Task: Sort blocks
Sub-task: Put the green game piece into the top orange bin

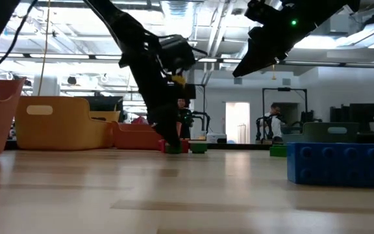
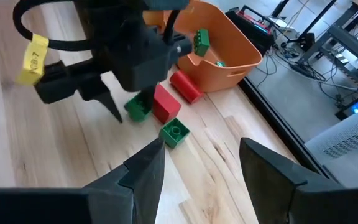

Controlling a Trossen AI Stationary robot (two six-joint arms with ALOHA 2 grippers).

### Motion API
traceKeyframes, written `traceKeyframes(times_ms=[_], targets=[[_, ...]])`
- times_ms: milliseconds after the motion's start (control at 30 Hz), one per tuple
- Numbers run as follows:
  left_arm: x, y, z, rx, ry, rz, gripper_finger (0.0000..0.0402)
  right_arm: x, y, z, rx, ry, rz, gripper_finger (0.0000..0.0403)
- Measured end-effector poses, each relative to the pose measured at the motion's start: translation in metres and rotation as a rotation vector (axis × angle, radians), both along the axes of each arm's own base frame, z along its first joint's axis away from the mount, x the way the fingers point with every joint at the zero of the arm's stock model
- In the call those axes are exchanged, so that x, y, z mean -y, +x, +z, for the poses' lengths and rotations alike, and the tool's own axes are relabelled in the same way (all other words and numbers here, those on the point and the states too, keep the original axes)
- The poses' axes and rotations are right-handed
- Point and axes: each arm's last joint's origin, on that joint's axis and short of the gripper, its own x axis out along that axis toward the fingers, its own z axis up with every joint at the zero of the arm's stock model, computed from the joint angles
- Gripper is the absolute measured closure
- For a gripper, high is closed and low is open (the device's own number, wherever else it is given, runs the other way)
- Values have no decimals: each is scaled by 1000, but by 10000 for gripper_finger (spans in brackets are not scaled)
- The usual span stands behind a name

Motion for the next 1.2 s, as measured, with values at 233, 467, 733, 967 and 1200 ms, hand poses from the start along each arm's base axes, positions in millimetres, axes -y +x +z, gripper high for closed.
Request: traceKeyframes(times_ms=[233, 467, 733, 967, 1200], targets=[[14, 4, -7, -69, -30, -47, 198, 1, -1, -1, -14, -2, -3, 184], [30, 3, -4, -99, 1, -111, 198, 3, 0, -1, -13, -2, -9, 184], [29, 6, -10, -117, 80, -128, 216, 2, 0, -1, -10, -1, -6, 184], [28, 8, -8, -70, 92, -80, 288, 2, 0, -1, -8, 0, -7, 184], [28, 2, -4, -101, 84, -48, 300, 2, 0, -1, -6, 9, -4, 184]])
